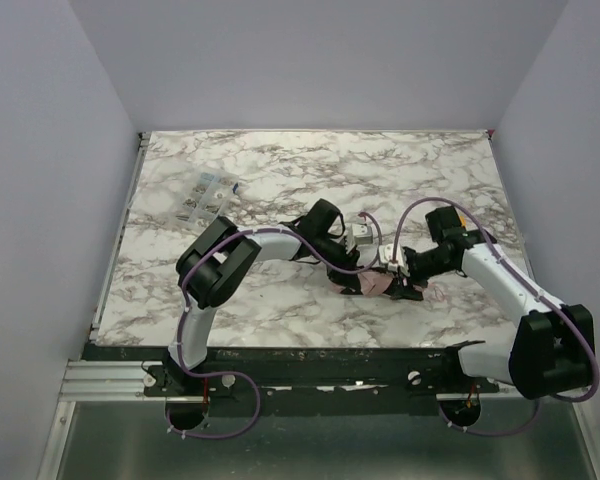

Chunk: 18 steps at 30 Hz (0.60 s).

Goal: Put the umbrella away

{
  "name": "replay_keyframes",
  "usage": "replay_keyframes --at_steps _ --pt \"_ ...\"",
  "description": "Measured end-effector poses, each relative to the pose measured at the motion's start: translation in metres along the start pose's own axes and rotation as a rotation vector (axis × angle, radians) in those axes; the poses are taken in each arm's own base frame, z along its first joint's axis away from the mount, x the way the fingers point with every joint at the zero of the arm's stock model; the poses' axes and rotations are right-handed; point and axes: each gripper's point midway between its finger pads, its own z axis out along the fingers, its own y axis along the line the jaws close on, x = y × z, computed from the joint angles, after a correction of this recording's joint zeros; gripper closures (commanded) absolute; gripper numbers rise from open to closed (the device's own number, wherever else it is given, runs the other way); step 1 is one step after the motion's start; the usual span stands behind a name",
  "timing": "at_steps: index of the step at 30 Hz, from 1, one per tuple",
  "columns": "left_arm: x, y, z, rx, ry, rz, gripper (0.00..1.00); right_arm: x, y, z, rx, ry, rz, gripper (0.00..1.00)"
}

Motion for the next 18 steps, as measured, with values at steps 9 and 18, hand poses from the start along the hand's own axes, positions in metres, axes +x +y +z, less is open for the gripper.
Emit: replay_keyframes --at_steps 9,18 --pt "0.0 0.0 0.001 0.03 0.01 -0.03 1.0 0.002 0.013 0.001 0.028 -0.011 -0.116 0.44" --pt "-0.001 0.001 0.001 0.076 0.03 -0.085 1.0 -0.001 0.017 0.009 -0.011 -0.028 -0.17 0.58"
